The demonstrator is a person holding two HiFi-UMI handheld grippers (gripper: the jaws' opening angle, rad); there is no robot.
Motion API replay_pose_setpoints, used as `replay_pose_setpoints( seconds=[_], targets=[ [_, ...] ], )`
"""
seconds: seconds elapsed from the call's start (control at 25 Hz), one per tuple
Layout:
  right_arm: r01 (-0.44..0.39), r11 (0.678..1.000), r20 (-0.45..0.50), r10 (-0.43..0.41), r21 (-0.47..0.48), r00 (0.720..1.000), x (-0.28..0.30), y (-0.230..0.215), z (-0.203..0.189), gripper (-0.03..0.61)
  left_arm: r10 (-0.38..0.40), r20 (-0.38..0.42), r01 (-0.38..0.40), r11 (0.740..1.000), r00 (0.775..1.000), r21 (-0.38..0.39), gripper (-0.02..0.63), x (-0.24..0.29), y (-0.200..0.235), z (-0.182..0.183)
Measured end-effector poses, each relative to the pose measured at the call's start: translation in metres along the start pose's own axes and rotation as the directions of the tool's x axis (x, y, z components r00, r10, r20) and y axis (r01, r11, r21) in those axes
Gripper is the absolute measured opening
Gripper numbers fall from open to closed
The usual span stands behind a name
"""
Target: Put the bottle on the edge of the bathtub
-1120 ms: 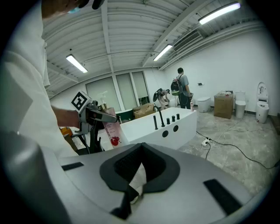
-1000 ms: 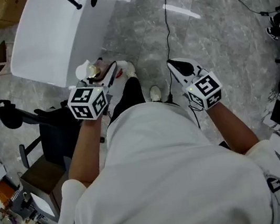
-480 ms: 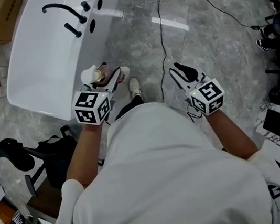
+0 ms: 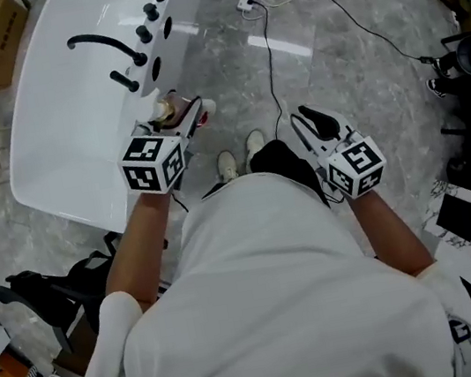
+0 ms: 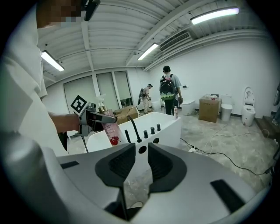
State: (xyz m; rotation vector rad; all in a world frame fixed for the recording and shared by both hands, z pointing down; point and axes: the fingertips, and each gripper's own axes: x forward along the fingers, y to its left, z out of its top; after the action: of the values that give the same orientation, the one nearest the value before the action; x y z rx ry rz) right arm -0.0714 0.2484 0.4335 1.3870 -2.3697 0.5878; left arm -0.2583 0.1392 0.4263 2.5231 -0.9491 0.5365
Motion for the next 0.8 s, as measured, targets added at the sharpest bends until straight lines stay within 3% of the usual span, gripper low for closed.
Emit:
replay_pose_setpoints(
  seconds=[0.24,0.6,0.8],
  targets=[
    [-0.017,0.999,0.012,0.016,0.039,1.000,0.032,-0.068,0.022,0.097,0.029,-0.001,-0.029,0.999,1.000,-0.016,0.230,0.072,0.024,0.039],
    [-0.109,0.994,0.027,0.109,-0.001,0.994,0.092,-0.180,0.088,0.092,0.162,-0.010,-0.163,0.986,0.987,-0.048,0.230,0.182,0.085,0.126],
    [-0.125,0.992,0.011,0.125,0.019,0.992,0.107,-0.245,0.100,0.089,0.224,-0.004,-0.224,0.970,0.975,-0.093,0.230,0.243,0.117,0.163]
  ],
)
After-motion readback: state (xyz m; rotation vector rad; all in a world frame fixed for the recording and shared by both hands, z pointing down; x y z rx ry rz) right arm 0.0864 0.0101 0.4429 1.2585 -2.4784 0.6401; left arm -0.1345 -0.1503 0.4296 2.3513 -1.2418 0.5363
